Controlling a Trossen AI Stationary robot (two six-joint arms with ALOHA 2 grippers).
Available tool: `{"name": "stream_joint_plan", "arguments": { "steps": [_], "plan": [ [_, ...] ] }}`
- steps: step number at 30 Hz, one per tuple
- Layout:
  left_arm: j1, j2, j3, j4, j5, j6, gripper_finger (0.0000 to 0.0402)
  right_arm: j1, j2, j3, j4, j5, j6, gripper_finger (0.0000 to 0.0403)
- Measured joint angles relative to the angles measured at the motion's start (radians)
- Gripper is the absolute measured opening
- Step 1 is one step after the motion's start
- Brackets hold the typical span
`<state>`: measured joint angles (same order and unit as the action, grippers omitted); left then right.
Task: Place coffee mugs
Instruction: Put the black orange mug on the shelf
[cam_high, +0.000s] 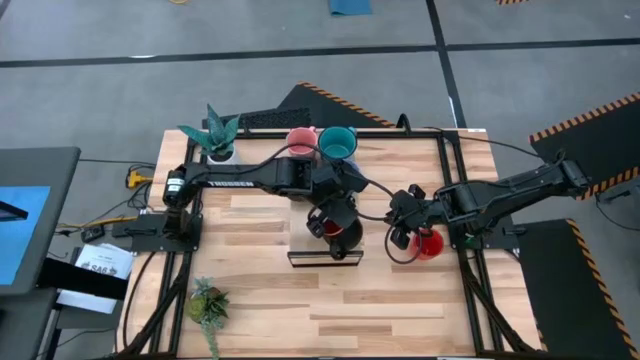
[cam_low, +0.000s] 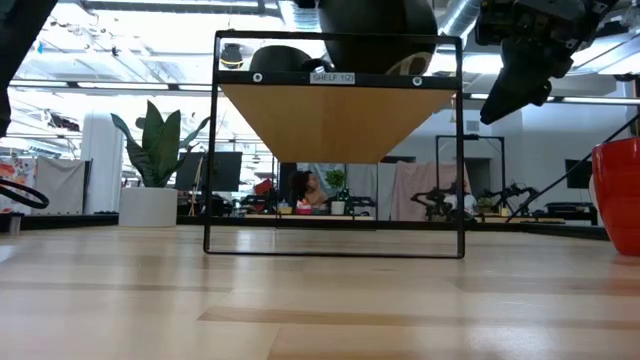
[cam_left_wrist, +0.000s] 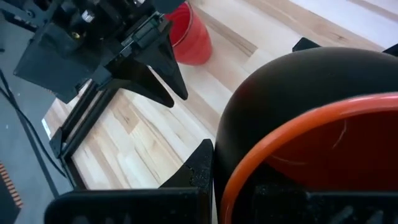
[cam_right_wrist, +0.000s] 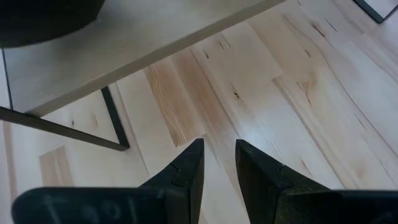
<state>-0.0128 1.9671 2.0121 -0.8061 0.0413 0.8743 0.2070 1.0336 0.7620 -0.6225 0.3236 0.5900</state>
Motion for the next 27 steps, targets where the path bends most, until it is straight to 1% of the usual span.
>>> {"name": "stream_joint_plan", "arguments": {
  "steps": [8,12,15,23,27],
  "plan": [
    [0.007,0.0,-0.001,-0.007,-0.005,0.0,0.0011,0.0,0.0,0.0,0.012,0.001,-0.016,0.0119],
    [0.007,0.001,-0.002,-0.012,-0.091,0.002,0.0011,0.0,0.0,0.0,0.011,0.001,-0.016,0.0119],
    [0.006,0.002,-0.002,-0.012,-0.126,0.009,0.0011,0.0,0.0,0.0,0.011,0.001,-0.016,0.0119],
    [0.005,0.002,-0.002,-0.012,-0.098,0.014,0.0012,0.0,0.0,0.0,0.014,0.001,-0.016,0.0119],
    [0.005,0.002,-0.003,-0.011,-0.094,0.018,0.0025,0.0,0.0,0.0,0.015,0.001,-0.017,0.0119]
  ]
}}
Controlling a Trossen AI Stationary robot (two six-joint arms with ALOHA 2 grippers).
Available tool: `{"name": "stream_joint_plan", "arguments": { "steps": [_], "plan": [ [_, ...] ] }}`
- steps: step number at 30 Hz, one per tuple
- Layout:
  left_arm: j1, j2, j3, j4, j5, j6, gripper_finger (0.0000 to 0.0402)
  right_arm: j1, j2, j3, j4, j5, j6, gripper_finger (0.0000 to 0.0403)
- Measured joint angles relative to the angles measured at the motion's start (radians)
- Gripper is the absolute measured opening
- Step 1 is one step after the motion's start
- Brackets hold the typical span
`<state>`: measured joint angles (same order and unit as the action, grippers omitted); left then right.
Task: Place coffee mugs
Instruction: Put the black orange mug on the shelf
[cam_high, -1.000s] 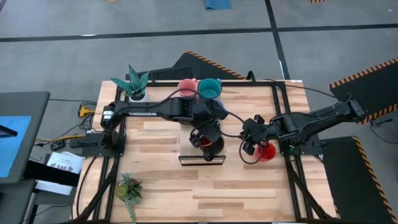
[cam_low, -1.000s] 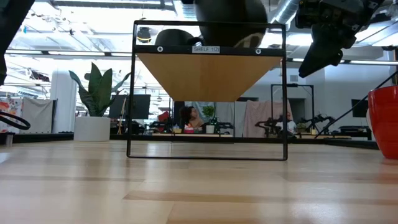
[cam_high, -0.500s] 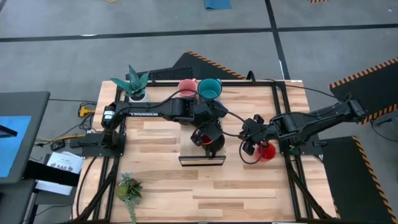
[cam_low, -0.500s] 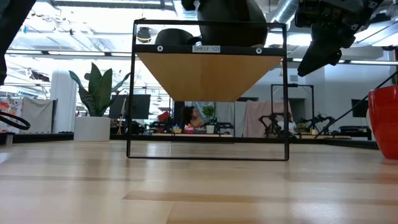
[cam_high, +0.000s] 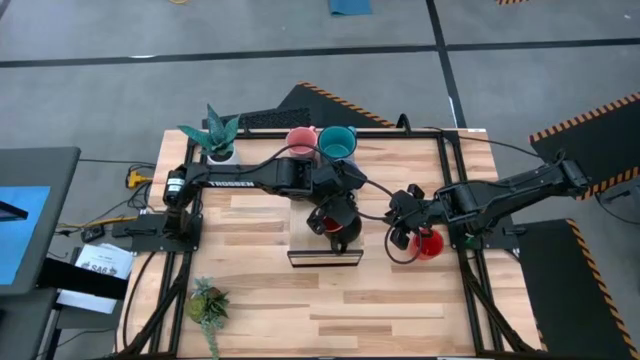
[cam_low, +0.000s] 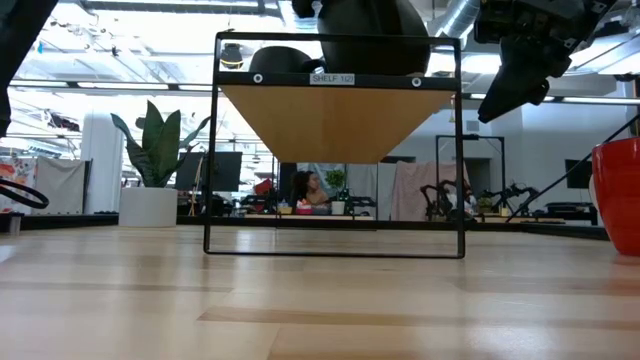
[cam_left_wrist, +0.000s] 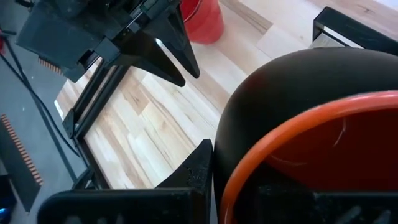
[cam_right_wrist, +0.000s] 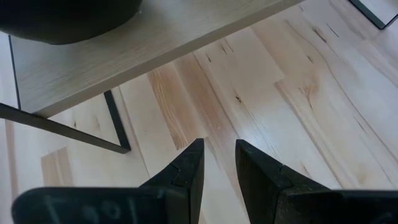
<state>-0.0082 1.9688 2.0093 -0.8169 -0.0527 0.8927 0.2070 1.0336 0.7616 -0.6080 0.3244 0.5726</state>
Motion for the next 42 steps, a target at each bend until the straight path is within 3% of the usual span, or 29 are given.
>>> {"name": "stream_joint_plan", "arguments": {
  "steps": [20,37,42],
  "plan": [
    [0.0,0.002,-0.001,0.004,0.004,0.013,0.013,0.0,0.0,0.0,0.004,0.0,-0.006,0.0119],
    [-0.001,0.002,-0.001,0.036,0.002,0.046,0.0149,0.0,0.0,0.0,0.003,0.0,-0.006,0.0119],
    [-0.011,0.002,-0.001,0.039,-0.041,0.058,0.0149,0.0,0.0,0.0,0.003,0.0,-0.009,0.0119]
  ]
}}
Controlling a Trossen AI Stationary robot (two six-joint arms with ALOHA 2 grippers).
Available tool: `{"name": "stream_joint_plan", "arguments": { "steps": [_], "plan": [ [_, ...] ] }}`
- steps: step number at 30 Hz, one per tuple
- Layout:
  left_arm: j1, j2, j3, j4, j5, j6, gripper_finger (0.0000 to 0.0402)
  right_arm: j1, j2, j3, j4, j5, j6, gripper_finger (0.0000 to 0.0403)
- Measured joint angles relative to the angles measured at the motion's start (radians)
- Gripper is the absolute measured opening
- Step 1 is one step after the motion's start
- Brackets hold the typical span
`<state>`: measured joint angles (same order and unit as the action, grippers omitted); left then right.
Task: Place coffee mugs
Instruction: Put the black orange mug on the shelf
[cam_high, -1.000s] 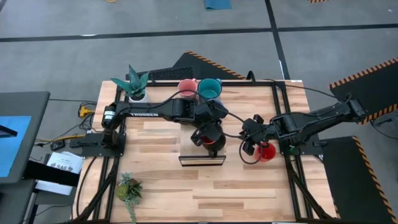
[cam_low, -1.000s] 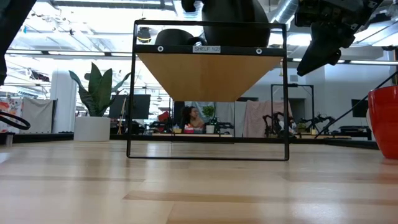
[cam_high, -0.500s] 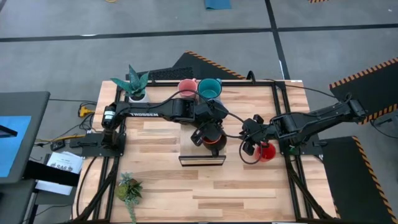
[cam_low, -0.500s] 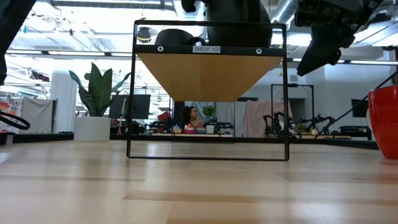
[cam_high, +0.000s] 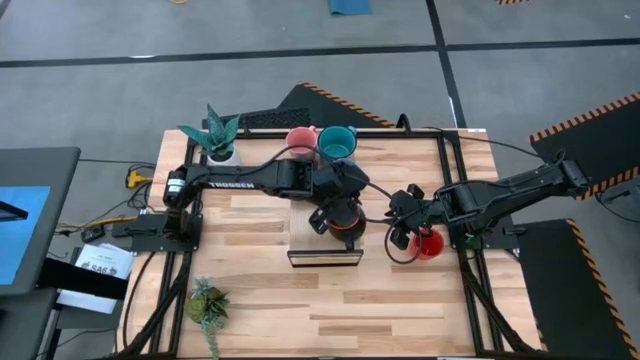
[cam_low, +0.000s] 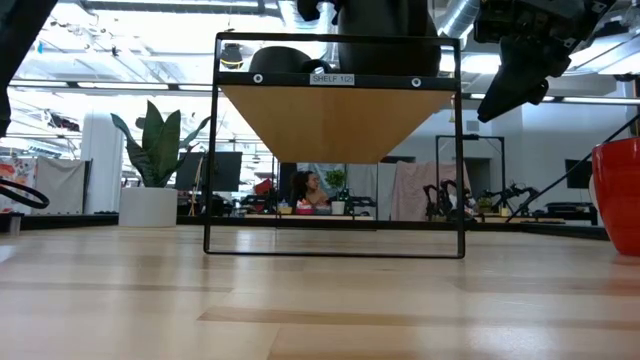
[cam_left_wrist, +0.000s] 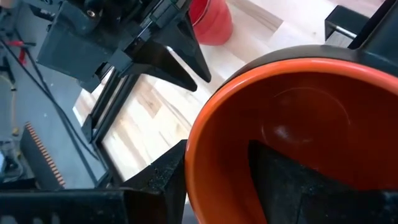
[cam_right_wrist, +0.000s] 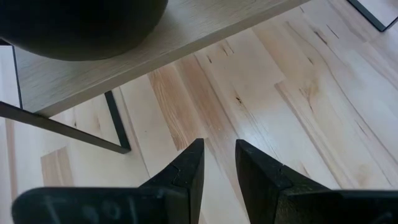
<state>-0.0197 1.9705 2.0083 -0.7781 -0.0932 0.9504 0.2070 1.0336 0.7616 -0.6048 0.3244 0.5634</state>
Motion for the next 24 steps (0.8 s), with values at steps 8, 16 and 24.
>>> {"name": "stream_joint_plan", "arguments": {
  "steps": [8,16,24],
  "plan": [
    [-0.024,0.0,0.0,0.013,-0.073,0.037,0.0149,0.0,0.0,0.0,0.002,0.005,-0.002,0.0119],
    [-0.029,0.0,0.0,0.016,-0.08,0.036,0.0149,0.005,-0.004,0.0,0.069,0.05,-0.136,0.0119],
    [-0.029,0.0,0.0,0.011,-0.098,0.04,0.0149,0.087,-0.117,0.0,0.061,0.215,-0.195,0.0119]
  ]
}}
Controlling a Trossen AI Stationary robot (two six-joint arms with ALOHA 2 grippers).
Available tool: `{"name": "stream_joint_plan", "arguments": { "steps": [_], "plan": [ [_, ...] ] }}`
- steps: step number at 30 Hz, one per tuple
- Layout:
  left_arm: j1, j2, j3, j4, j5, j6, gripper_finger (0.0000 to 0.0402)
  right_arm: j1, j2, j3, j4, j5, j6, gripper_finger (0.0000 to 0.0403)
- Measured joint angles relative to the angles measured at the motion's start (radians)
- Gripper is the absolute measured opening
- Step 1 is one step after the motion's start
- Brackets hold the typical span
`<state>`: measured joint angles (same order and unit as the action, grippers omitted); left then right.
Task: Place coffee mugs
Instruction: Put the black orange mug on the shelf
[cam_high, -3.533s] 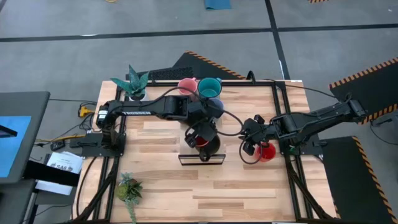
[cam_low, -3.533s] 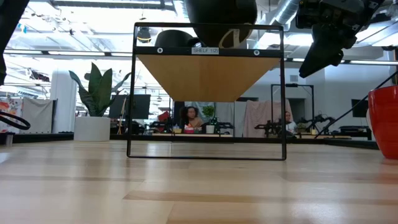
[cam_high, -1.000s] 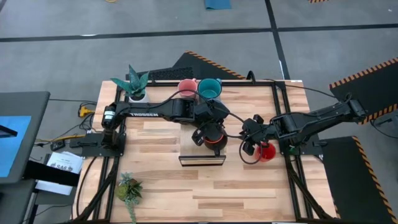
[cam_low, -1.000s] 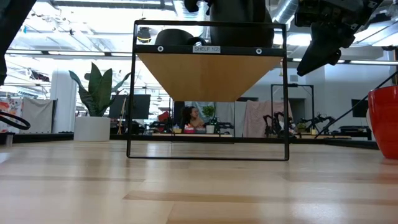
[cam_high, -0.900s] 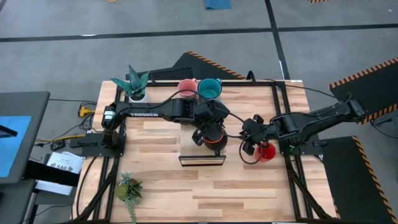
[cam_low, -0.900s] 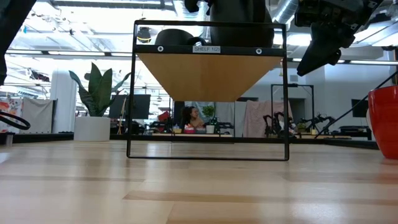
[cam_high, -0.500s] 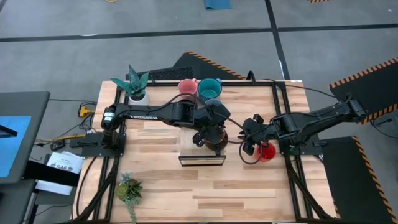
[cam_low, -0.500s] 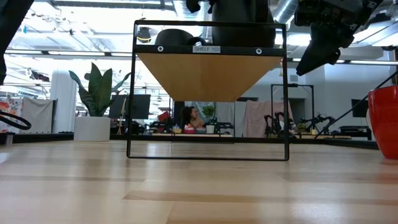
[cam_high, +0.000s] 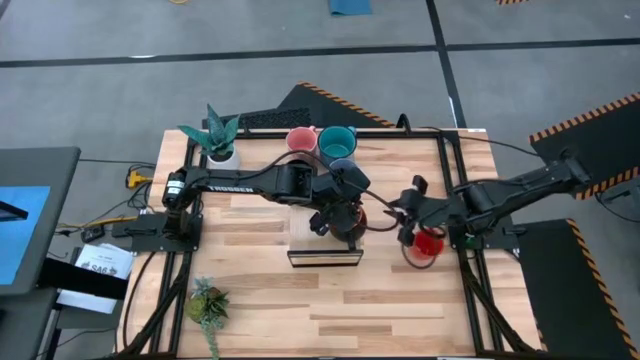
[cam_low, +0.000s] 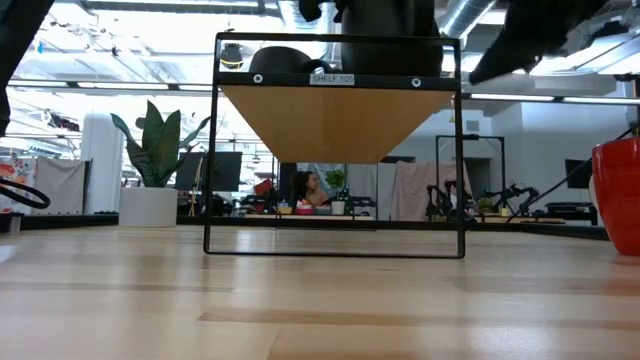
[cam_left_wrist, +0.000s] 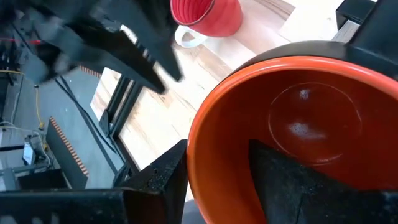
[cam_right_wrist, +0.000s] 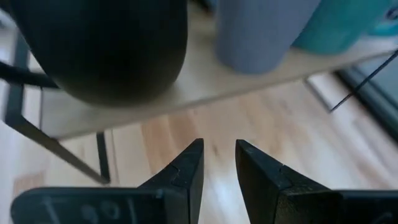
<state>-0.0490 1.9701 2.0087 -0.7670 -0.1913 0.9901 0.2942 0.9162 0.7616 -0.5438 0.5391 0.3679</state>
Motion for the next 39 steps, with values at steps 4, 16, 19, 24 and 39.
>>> {"name": "stream_joint_plan", "arguments": {
  "steps": [4,16,19,24,39],
  "plan": [
    [0.0,0.0,0.0,0.001,0.0,0.0,0.0149,0.055,-0.049,0.0,0.034,0.048,0.013,0.0119],
    [0.0,0.0,0.0,0.003,0.0,-0.001,0.0149,0.132,0.116,0.0,0.267,0.069,-0.097,0.0119],
    [0.0,0.0,0.0,0.009,0.0,0.0,0.0149,0.132,0.127,0.0,0.273,0.09,-0.09,0.0119],
    [0.0,0.0,0.0,0.029,0.0,0.017,0.0149,0.132,0.133,0.0,0.319,0.092,-0.083,0.0119],
    [0.0,-0.001,0.004,0.075,-0.016,0.022,0.0149,0.115,0.171,0.0,0.325,0.089,-0.08,0.0119]
  ]
}}
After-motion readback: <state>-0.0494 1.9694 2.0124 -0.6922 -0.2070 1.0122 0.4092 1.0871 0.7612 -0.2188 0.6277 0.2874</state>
